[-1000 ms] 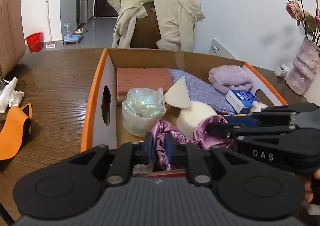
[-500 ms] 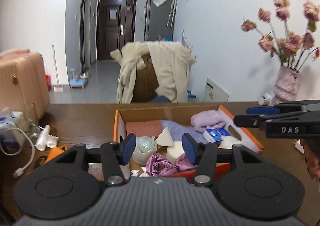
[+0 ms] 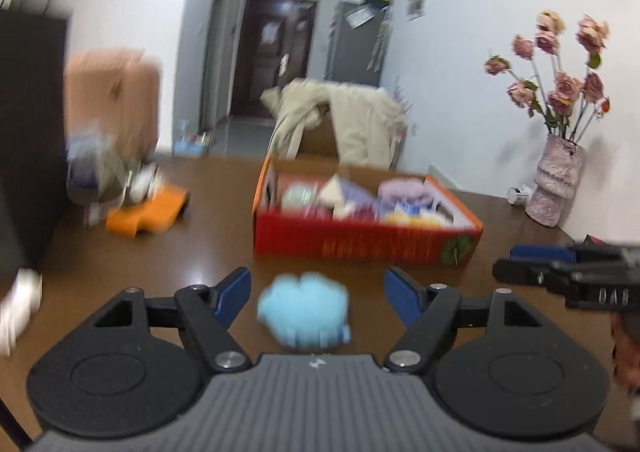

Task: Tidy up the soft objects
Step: 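Withdraw both grippers toward the light-blue plush toy, then close both grippers on the light-blue plush toy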

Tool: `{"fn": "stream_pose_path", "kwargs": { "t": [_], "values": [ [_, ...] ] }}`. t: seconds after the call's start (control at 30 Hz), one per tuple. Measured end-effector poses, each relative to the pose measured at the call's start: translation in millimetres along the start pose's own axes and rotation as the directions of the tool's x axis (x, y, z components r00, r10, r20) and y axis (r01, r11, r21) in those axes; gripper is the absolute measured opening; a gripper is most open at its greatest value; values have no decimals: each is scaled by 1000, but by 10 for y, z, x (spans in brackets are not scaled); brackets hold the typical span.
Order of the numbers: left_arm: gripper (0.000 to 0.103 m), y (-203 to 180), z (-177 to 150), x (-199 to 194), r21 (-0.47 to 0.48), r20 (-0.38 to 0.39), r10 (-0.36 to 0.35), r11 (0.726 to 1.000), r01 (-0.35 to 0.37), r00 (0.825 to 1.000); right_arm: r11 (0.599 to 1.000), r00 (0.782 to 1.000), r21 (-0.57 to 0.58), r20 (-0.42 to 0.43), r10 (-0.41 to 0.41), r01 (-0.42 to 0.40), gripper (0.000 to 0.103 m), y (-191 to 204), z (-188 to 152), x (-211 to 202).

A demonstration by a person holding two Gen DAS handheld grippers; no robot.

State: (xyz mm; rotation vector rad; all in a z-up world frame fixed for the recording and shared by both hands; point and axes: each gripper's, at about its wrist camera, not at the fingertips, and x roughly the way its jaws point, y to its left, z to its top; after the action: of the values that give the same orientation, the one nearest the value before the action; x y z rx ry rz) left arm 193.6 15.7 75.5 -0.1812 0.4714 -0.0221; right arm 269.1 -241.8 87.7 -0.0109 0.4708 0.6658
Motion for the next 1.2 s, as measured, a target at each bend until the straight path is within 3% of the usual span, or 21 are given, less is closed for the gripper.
{"fn": "stream_pose_path", "kwargs": {
  "t": [0.13, 0.3, 0.47, 0.7, 0.87, 0.9, 1.2],
  "values": [
    [76, 142, -216, 12, -53, -61, 12, 998, -15, 998, 998, 997, 44, -62, 55, -53, 50, 52, -296, 17],
    [75, 202, -201, 225, -92, -82, -10, 996, 2, 997, 994, 994, 76, -68, 81, -76, 50, 46, -260, 219],
    [72, 266, -173, 640, -128, -126, -33, 992, 16, 992, 991, 990, 95, -91, 105, -96, 50, 39, -146, 648],
    [58, 541, -225, 1100, -211, -193, -84, 977, 42, 978, 982, 973, 124, -163, 161, -141, 50, 7, -23, 1427],
    [45, 704, -245, 1196, -262, -170, -171, 957, 123, 971, 963, 950, 192, -210, 230, -191, 49, -36, -45, 1902],
    [42, 725, -242, 1210, -272, -166, -185, 953, 135, 969, 959, 946, 200, -213, 244, -202, 45, -37, -65, 1945],
    [39, 825, -259, 1285, -336, -150, -253, 922, 191, 956, 930, 930, 271, -203, 307, -248, 42, -137, -137, 2021]
  ]
}}
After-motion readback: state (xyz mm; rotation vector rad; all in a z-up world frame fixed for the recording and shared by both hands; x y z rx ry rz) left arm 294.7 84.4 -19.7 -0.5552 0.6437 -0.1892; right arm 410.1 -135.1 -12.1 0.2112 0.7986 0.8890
